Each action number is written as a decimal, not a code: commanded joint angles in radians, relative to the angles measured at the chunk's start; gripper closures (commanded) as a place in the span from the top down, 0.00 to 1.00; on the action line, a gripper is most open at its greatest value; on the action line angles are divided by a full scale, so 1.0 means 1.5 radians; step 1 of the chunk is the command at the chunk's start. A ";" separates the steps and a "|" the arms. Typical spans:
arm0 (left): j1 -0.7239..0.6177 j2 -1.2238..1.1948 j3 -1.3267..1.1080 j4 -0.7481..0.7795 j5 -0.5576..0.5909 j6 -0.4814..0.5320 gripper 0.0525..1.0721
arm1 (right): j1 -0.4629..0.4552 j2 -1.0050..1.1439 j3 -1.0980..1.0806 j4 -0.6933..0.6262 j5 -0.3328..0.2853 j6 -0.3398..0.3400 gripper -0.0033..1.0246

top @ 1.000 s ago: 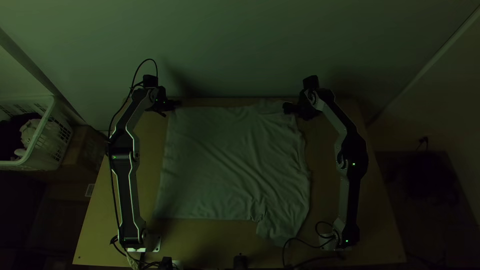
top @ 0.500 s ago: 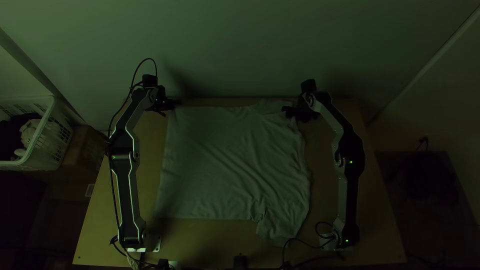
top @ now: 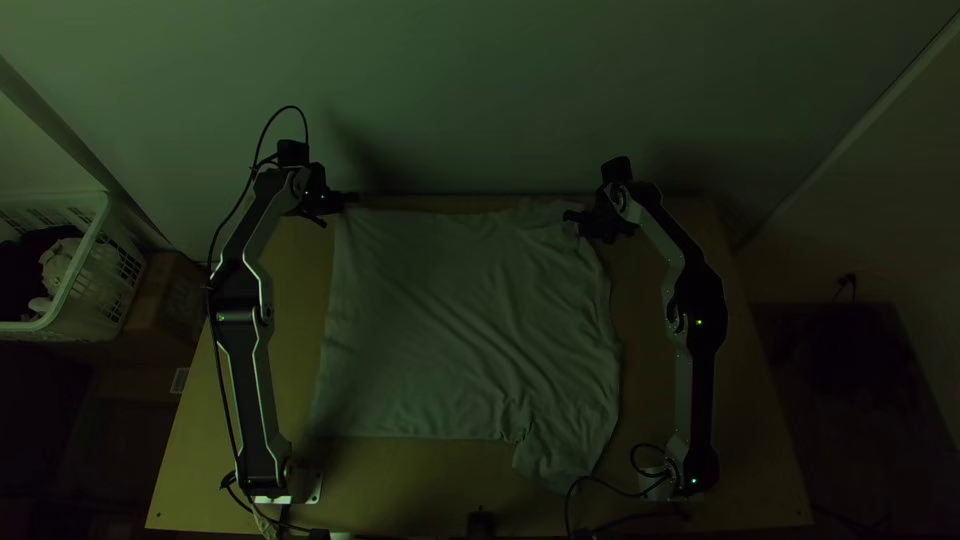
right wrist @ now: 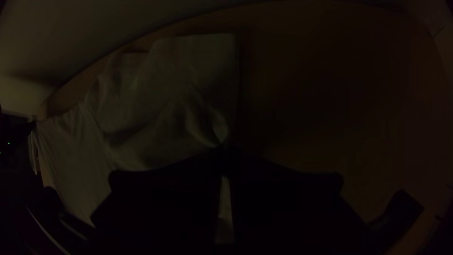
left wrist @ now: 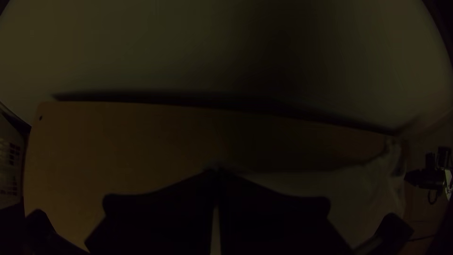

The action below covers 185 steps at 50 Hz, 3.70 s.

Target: Fold the t-shirt

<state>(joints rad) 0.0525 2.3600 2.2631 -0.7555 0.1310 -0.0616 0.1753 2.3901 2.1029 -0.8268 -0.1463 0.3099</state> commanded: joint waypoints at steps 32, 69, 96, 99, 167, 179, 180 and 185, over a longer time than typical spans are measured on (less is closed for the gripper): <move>0.046 -0.063 -0.031 -0.058 -0.001 -0.016 0.02 | -0.040 -0.074 -0.021 -0.020 0.037 -0.031 0.03; 0.036 -0.213 -0.216 -0.083 0.024 -0.010 0.02 | -0.040 -0.225 -0.193 -0.020 0.037 -0.055 0.03; 0.040 -0.395 -0.484 -0.009 0.036 -0.004 0.02 | -0.026 -0.352 -0.370 0.001 0.037 -0.062 0.03; 0.041 -0.413 -0.513 0.003 0.036 -0.005 0.02 | -0.024 -0.367 -0.395 0.010 0.037 -0.061 0.03; 0.072 -0.498 -0.880 0.228 0.053 0.012 0.59 | -0.007 -0.478 -0.728 0.170 0.054 -0.056 0.13; 0.061 -0.615 -0.870 0.209 0.069 0.008 0.75 | -0.011 -0.621 -0.739 0.154 0.050 -0.039 0.65; 0.057 -0.626 -0.867 0.206 0.069 0.008 0.75 | -0.011 -0.632 -0.736 0.148 0.050 -0.036 0.67; 0.047 -0.660 -0.832 0.141 0.072 0.007 0.85 | -0.009 -0.663 -0.711 0.093 0.039 -0.031 0.71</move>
<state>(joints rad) 0.1390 1.4380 0.9756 -0.4717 0.2249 -0.0490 0.1669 1.4548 1.0092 -0.6220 -0.0795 0.2363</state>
